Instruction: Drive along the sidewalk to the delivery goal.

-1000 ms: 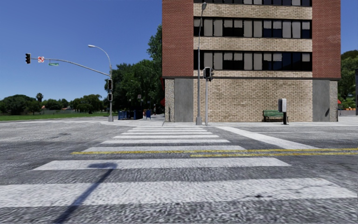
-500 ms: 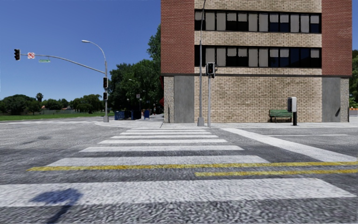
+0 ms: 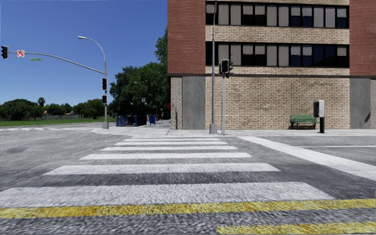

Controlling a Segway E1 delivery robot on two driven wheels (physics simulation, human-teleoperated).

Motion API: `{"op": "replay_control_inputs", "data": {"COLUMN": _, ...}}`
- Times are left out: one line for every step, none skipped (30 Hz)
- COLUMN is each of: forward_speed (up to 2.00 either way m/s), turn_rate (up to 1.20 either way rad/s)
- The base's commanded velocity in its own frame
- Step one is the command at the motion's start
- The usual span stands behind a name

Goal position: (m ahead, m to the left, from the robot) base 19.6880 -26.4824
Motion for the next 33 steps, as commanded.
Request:
{"op": "replay_control_inputs", "data": {"forward_speed": 2.0, "turn_rate": 0.0}}
{"op": "replay_control_inputs", "data": {"forward_speed": 2.0, "turn_rate": 0.0}}
{"op": "replay_control_inputs", "data": {"forward_speed": 2.0, "turn_rate": 0.0}}
{"op": "replay_control_inputs", "data": {"forward_speed": 2.0, "turn_rate": 0.0}}
{"op": "replay_control_inputs", "data": {"forward_speed": 2.0, "turn_rate": 0.0}}
{"op": "replay_control_inputs", "data": {"forward_speed": 2.0, "turn_rate": 0.0}}
{"op": "replay_control_inputs", "data": {"forward_speed": 2.0, "turn_rate": 0.0}}
{"op": "replay_control_inputs", "data": {"forward_speed": 2.0, "turn_rate": 0.0}}
{"op": "replay_control_inputs", "data": {"forward_speed": 2.0, "turn_rate": 0.0}}
{"op": "replay_control_inputs", "data": {"forward_speed": 2.0, "turn_rate": 0.0}}
{"op": "replay_control_inputs", "data": {"forward_speed": 2.0, "turn_rate": 0.0}}
{"op": "replay_control_inputs", "data": {"forward_speed": 2.0, "turn_rate": 0.0}}
{"op": "replay_control_inputs", "data": {"forward_speed": 2.0, "turn_rate": 0.0}}
{"op": "replay_control_inputs", "data": {"forward_speed": 2.0, "turn_rate": 0.0}}
{"op": "replay_control_inputs", "data": {"forward_speed": 2.0, "turn_rate": 0.0}}
{"op": "replay_control_inputs", "data": {"forward_speed": 2.0, "turn_rate": 0.0}}
{"op": "replay_control_inputs", "data": {"forward_speed": 2.0, "turn_rate": 0.0}}
{"op": "replay_control_inputs", "data": {"forward_speed": 2.0, "turn_rate": 0.0}}
{"op": "replay_control_inputs", "data": {"forward_speed": 2.0, "turn_rate": 0.0}}
{"op": "replay_control_inputs", "data": {"forward_speed": 2.0, "turn_rate": 0.0}}
{"op": "replay_control_inputs", "data": {"forward_speed": 2.0, "turn_rate": 0.0}}
{"op": "replay_control_inputs", "data": {"forward_speed": 2.0, "turn_rate": 0.0}}
{"op": "replay_control_inputs", "data": {"forward_speed": 2.0, "turn_rate": 0.0}}
{"op": "replay_control_inputs", "data": {"forward_speed": 2.0, "turn_rate": 0.0}}
{"op": "replay_control_inputs", "data": {"forward_speed": 2.0, "turn_rate": 0.0}}
{"op": "replay_control_inputs", "data": {"forward_speed": 2.0, "turn_rate": 0.0}}
{"op": "replay_control_inputs", "data": {"forward_speed": 2.0, "turn_rate": 0.0}}
{"op": "replay_control_inputs", "data": {"forward_speed": 2.0, "turn_rate": 0.0}}
{"op": "replay_control_inputs", "data": {"forward_speed": 2.0, "turn_rate": 0.0}}
{"op": "replay_control_inputs", "data": {"forward_speed": 2.0, "turn_rate": 0.0}}
{"op": "replay_control_inputs", "data": {"forward_speed": 2.0, "turn_rate": 0.0}}
{"op": "replay_control_inputs", "data": {"forward_speed": 2.0, "turn_rate": 0.0}}
{"op": "replay_control_inputs", "data": {"forward_speed": 2.0, "turn_rate": 0.0}}
